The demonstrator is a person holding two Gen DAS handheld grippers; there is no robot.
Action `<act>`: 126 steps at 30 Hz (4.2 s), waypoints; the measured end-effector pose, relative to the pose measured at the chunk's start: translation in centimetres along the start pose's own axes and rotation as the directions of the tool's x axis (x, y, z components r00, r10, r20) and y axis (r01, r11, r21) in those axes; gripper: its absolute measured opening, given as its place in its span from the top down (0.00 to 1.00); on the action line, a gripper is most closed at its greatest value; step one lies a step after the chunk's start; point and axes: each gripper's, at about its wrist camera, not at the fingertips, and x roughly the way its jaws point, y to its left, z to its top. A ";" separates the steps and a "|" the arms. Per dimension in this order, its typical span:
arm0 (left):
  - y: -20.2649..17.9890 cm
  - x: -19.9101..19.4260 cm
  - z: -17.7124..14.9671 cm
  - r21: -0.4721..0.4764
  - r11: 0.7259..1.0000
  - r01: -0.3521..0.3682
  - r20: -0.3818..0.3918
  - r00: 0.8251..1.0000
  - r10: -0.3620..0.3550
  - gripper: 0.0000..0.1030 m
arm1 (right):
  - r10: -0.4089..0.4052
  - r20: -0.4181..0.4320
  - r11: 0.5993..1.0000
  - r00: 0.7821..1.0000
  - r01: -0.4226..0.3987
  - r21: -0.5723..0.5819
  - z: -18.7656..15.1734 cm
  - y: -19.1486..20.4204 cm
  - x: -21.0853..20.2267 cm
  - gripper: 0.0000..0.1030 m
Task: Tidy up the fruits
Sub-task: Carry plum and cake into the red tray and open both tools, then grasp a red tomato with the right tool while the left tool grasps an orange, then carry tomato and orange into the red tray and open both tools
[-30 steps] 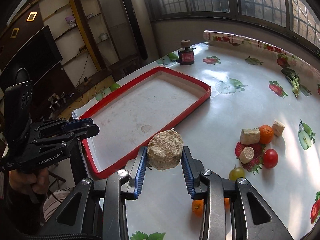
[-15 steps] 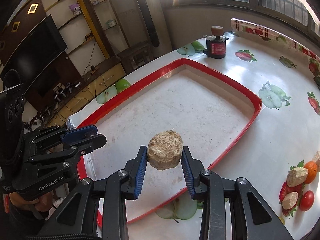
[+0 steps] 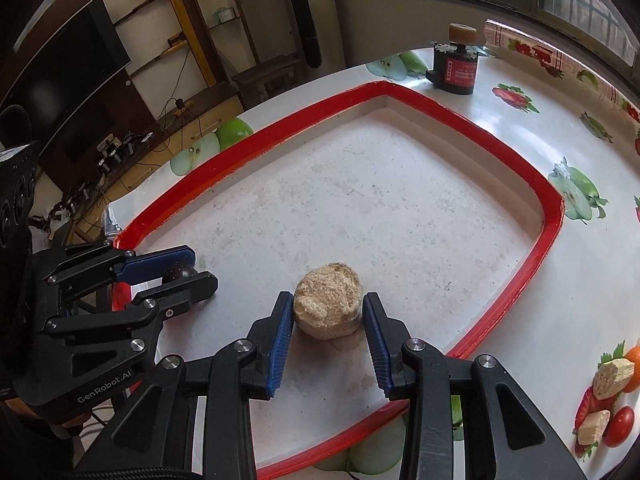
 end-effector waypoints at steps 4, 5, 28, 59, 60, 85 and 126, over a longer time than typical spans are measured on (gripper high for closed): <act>0.0 -0.7 -0.1 -0.008 1.000 -0.030 0.009 0.999 0.030 0.57 | -0.007 0.022 1.000 1.000 0.007 0.004 -0.2 -0.1 -1.2 0.48; 0.1 -1.0 0.0 -0.010 0.999 -0.034 0.016 0.999 0.034 0.56 | -0.007 0.029 1.000 1.000 0.007 0.005 -0.3 -0.1 -1.7 0.48; -4.4 -6.0 -0.5 0.033 0.999 0.002 0.090 0.996 -0.005 0.52 | -0.110 0.179 0.983 0.978 0.081 0.165 -9.9 -6.0 -15.0 0.38; -18.5 -4.8 -2.9 0.257 0.943 0.210 -0.019 0.977 -0.212 0.50 | -0.238 0.127 0.912 0.963 0.176 0.370 -22.9 -12.1 -20.4 0.37; -18.9 -4.7 -2.9 0.264 0.940 0.218 -0.024 0.975 -0.220 0.50 | -0.235 0.128 0.919 0.964 0.177 0.353 -23.0 -11.6 -20.3 0.38; -23.6 -0.2 -2.5 0.312 0.889 0.335 -0.133 0.942 -0.309 0.51 | -0.165 0.060 0.958 0.984 0.145 0.249 -22.6 -8.2 -15.4 0.69; -12.5 -5.3 0.6 0.180 0.954 0.240 0.062 0.965 -0.254 0.72 | -0.131 0.150 0.975 0.980 0.101 0.196 -17.1 -6.6 -17.2 0.69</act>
